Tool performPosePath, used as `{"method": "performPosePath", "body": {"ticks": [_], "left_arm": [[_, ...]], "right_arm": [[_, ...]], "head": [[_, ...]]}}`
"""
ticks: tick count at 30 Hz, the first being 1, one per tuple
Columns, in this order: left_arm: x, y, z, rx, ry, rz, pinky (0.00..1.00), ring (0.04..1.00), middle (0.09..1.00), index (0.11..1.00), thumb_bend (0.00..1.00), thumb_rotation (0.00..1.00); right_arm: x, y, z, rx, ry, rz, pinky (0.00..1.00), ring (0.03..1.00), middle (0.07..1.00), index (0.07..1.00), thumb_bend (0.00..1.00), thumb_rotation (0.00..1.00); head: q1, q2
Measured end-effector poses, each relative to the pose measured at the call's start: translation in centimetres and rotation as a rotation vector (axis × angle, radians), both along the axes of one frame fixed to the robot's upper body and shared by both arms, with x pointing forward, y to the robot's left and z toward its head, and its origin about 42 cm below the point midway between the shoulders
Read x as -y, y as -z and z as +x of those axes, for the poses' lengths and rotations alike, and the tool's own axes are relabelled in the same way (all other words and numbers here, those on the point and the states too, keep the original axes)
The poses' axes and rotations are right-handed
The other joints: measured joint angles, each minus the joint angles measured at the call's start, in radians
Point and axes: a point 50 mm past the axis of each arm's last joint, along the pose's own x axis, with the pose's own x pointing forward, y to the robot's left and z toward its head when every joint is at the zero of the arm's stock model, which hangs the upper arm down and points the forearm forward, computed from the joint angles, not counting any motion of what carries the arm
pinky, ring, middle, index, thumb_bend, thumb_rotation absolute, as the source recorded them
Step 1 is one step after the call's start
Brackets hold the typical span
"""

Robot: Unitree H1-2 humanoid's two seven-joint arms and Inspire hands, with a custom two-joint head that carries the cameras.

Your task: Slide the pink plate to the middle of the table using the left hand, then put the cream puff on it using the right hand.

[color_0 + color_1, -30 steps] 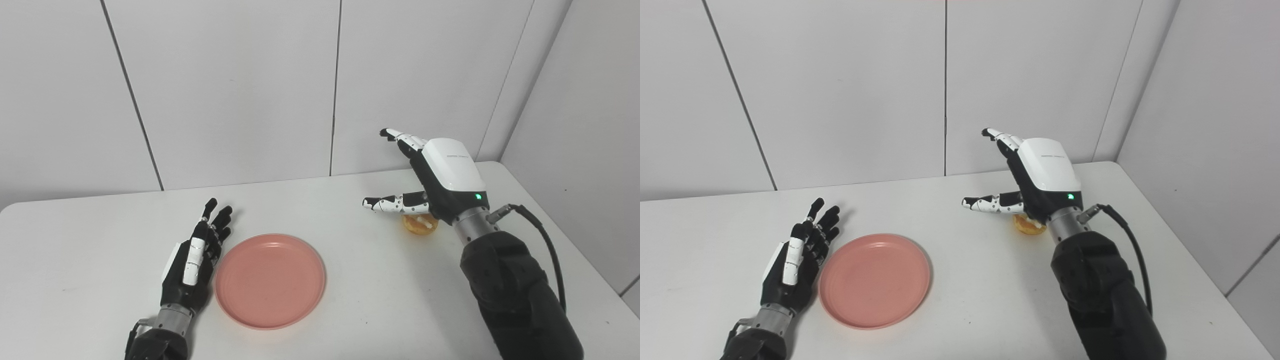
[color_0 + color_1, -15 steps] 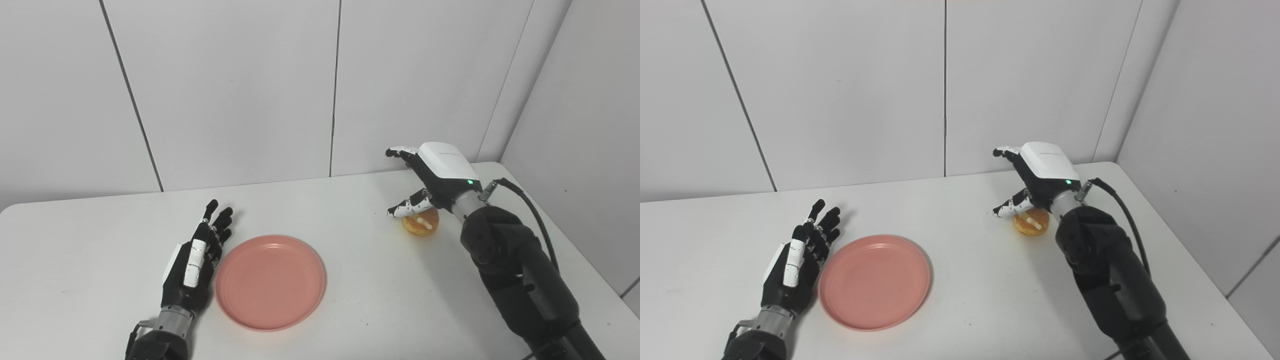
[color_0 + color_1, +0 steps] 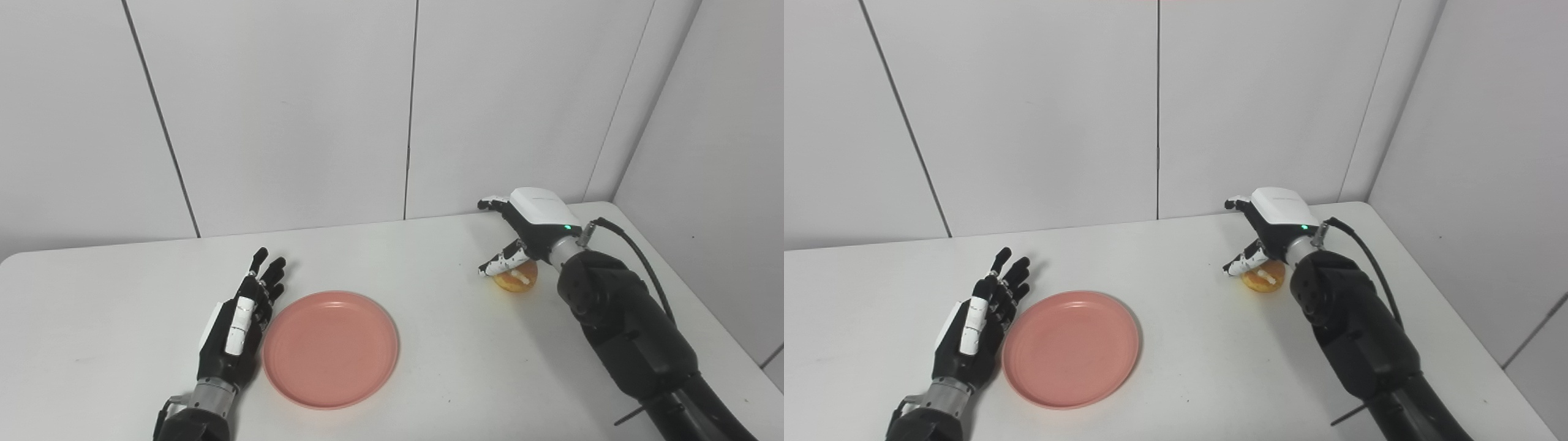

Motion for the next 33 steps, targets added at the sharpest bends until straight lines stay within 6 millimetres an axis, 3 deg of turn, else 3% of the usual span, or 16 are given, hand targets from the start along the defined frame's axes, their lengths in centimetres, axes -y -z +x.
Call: {"method": "performPosePath", "body": {"ticks": [6, 33], "left_arm": [[0.1, 0.0, 0.0, -0.001, 0.001, -0.002, 1.00, 0.987, 0.951, 1.000, 0.91, 0.84], [0.1, 0.1, 0.0, -0.006, 0.003, -0.002, 1.00, 0.972, 0.923, 1.000, 0.92, 0.81]], "right_arm": [[0.8, -0.2, 0.5, 0.002, 0.008, -0.040, 0.67, 0.830, 0.855, 0.818, 1.00, 0.27], [2.5, 2.4, 1.1, -0.186, 0.055, -0.014, 0.71, 0.853, 0.869, 0.812, 1.00, 0.27]], "head": [[0.006, 0.002], [0.008, 0.021]]}}
